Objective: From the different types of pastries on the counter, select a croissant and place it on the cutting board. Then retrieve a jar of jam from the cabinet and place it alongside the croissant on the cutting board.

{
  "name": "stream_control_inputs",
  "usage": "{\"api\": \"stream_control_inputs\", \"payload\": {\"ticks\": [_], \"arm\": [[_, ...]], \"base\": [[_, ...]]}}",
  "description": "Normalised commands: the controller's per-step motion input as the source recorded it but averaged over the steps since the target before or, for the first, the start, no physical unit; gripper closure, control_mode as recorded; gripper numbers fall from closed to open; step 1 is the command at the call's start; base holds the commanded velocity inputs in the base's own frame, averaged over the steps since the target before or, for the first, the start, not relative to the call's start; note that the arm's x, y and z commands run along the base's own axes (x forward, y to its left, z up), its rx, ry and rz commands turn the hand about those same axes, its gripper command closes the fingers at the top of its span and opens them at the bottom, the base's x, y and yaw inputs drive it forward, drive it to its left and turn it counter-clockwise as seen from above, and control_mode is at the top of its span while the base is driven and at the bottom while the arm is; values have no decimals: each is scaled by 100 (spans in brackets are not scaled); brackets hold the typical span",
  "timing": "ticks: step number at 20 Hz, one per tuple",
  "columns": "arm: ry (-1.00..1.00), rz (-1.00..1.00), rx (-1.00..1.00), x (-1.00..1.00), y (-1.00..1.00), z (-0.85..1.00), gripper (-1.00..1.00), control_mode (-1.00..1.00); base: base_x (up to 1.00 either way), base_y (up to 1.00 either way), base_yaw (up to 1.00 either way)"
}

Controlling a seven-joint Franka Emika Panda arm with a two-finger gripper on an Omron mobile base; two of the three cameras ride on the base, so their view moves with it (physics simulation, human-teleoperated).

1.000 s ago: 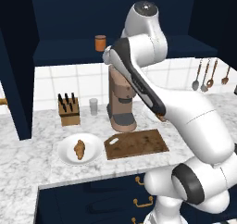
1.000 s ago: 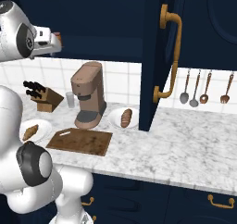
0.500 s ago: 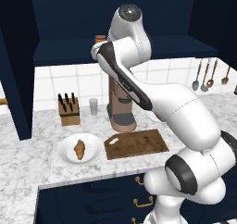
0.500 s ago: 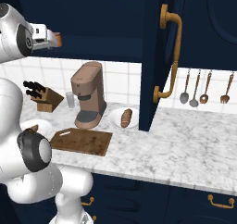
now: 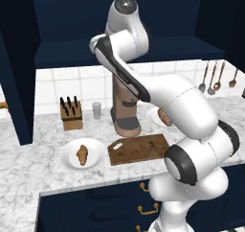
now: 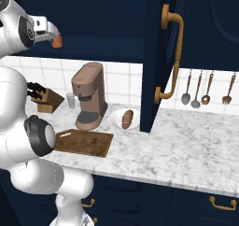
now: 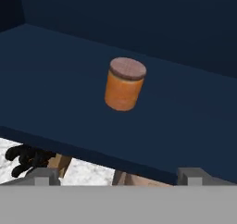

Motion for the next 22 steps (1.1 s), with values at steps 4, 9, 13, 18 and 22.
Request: {"api": "stream_control_inputs", "payload": {"ticks": [4, 9, 13, 18, 22], "arm": [[-25, -10, -8, 11, 0, -3, -100, -100], [-15, -4, -2, 18, 1, -2, -100, -100], [-1, 0, 0, 17, 0, 1, -100, -100], [0, 0, 0, 17, 0, 5, -100, -100], [2, 0, 0, 45, 0, 0, -100, -100]], "base": [[0, 0, 0], [0, 0, 0], [0, 0, 0], [0, 0, 0], [0, 0, 0]]}}
